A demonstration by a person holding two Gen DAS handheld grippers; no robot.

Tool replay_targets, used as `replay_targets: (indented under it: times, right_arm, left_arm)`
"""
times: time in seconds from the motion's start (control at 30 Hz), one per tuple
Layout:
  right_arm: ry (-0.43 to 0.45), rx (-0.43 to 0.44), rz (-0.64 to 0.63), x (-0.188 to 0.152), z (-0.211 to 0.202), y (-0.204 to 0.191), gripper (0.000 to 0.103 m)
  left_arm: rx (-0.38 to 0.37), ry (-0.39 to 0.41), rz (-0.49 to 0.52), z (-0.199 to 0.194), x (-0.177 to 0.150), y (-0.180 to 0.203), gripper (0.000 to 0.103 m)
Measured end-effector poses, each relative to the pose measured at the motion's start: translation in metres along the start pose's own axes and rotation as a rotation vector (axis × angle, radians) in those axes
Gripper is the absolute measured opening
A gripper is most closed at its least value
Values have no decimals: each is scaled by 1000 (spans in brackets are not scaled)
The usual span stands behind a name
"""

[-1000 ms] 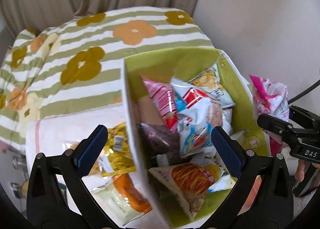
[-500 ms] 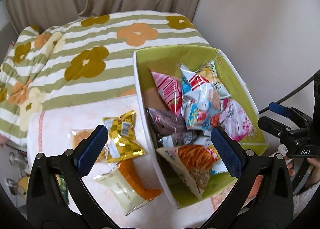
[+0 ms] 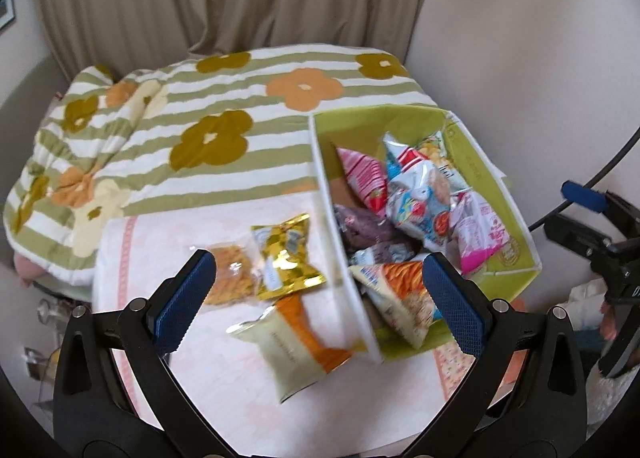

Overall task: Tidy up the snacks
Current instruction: 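Move both tools back to the remaining snacks on the sheet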

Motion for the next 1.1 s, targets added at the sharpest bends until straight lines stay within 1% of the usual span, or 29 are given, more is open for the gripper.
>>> replay_targets:
  times: [0.07,0.17,0.33,0.47,0.6,0.83,0.9,0.97,1.03,1.07,1.1]
  right_arm:
    - [27,-8,-6,1,-5,-10,100]
    - [35,-10,-19,2,-8,-27,100]
    - [47,31,-70,1,-5,-69,100]
    - [48,67,-72,-4,7,-107,100]
    - [29,51,-78,-12,24,-144,100]
    - [-35,18,-18,-40,62,-199,100]
    - [-57,-1,-12,-50,75,-211,100]
    - [-73,-24,-13,-59,86,-219,100]
    - [-91,-68,-26,-71,99,-224,100]
    - [-100,-88,-31,-76,104,-227,100]
    - [-113,-108,-34,-82,110,-228,100]
  left_arm:
    - [17,6,-6,-9,-5,-10,102]
    - [40,25,-33,-25,-12,-33,102]
    - [105,43,-59,-44,-25,-80,102]
    - [125,27,-81,-50,-39,-126,102]
    - [111,-22,-82,-48,-56,-169,102]
    - [45,-110,-42,-35,-88,-219,102]
    - [15,-135,-24,-24,-99,-231,102]
    - [0,-161,-5,-12,-109,-238,102]
    - [-17,-193,14,4,-119,-242,102]
    - [-33,-214,23,15,-126,-244,101]
    - [-43,-232,27,24,-131,-245,98]
Point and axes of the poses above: each gripper's, at about its wrist camera, not at the fingertips, and z roughly the way its jaws point, y to its right, x to its top, the point moved 3 cm from there along z, roughly the way its jaws point, and after that the axes turned 7 degrees about y, right-handed, at the moved point
